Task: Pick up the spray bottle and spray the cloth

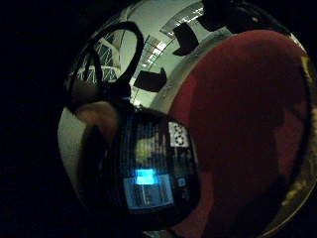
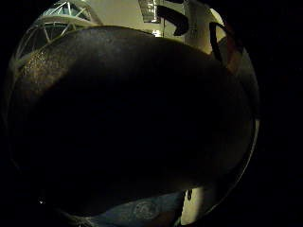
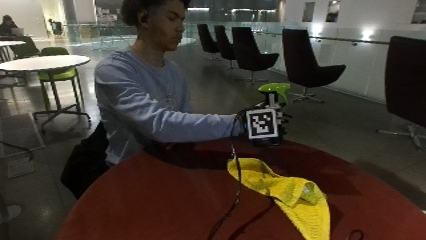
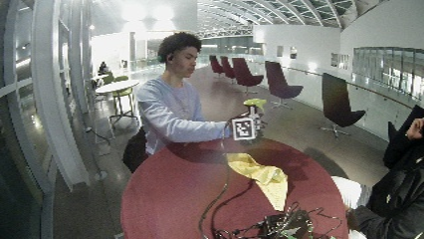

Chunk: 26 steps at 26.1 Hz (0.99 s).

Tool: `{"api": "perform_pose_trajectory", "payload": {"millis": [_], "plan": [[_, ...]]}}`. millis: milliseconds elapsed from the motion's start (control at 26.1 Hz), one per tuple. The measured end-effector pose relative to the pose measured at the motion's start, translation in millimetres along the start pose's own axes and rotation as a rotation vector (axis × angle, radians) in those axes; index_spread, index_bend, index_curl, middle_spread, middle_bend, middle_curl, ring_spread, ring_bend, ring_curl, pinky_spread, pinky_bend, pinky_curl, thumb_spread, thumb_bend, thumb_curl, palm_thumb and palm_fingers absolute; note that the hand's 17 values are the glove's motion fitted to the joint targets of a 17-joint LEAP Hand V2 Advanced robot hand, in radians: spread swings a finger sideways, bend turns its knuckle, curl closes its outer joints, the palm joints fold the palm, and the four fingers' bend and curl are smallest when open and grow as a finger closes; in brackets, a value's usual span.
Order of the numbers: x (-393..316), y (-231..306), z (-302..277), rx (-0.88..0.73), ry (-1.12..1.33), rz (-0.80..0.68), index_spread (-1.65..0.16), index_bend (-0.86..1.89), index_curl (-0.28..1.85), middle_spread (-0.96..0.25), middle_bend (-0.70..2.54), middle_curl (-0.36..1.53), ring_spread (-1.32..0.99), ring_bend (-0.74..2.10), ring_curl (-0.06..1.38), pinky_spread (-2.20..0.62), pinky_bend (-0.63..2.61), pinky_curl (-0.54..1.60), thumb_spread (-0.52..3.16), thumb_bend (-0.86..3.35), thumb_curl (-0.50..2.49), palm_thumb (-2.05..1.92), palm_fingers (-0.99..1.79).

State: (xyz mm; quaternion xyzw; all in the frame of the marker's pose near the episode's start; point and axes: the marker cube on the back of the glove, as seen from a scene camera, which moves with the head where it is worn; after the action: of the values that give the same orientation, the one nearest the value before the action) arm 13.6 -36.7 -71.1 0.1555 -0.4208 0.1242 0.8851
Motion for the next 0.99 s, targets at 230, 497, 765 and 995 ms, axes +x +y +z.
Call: {"api": "perform_pose_trajectory", "payload": {"millis": [230,497,765,995], "plan": [[22,-4,30,-0.029,0.045,0.008,-0.23,0.19,0.63,-0.09,0.37,0.5,-0.07,0.44,0.39,0.17,0.15,0.27,0.57,-0.04,0.69,0.96,1.15],[39,3,30,-0.139,0.121,0.041,-0.23,0.2,0.62,-0.08,0.4,0.5,-0.07,0.42,0.39,0.17,0.14,0.26,0.7,-0.06,0.64,0.88,1.16],[28,7,20,-0.177,0.077,0.085,-0.24,0.2,0.6,-0.08,0.33,0.47,-0.08,0.36,0.37,0.16,0.14,0.24,0.84,-0.04,0.58,0.82,0.96],[24,41,-48,-0.2,0.182,0.075,-0.28,0.11,0.53,-0.09,0.31,0.46,-0.06,0.34,0.37,0.15,0.17,0.26,0.9,-0.03,0.55,0.81,0.81]]}}
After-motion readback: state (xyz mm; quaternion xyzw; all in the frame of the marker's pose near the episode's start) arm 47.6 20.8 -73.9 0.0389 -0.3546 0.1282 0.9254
